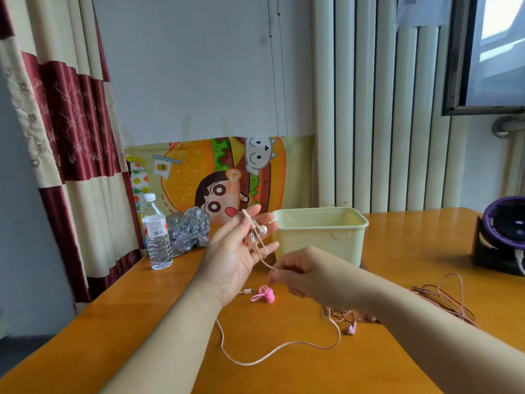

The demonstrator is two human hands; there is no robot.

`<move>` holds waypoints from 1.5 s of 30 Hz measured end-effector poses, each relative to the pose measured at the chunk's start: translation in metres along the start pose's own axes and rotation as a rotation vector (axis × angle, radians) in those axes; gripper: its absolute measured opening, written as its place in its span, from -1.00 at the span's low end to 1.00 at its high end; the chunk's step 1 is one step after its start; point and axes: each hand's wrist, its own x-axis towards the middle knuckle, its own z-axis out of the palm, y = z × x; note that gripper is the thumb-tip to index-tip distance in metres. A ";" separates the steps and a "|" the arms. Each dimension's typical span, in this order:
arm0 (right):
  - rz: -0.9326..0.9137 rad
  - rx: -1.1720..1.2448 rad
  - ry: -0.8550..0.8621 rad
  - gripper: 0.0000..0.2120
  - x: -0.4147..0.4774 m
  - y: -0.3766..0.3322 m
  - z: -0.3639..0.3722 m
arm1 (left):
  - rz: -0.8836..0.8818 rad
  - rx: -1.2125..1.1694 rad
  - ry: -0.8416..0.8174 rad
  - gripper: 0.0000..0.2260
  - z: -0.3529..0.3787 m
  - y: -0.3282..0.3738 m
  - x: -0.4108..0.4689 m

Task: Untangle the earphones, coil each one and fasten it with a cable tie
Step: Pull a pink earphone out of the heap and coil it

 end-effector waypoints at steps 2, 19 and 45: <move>-0.023 -0.027 -0.049 -0.78 -0.003 -0.008 -0.009 | -0.023 0.121 0.014 -0.76 -0.003 -0.005 0.000; -0.011 0.275 0.318 -0.56 0.015 -0.003 -0.045 | -0.237 0.264 -0.358 -0.70 0.023 0.004 -0.030; -0.082 0.001 0.158 -0.65 -0.003 -0.024 -0.060 | -0.263 0.494 -0.274 -0.56 0.006 -0.001 -0.020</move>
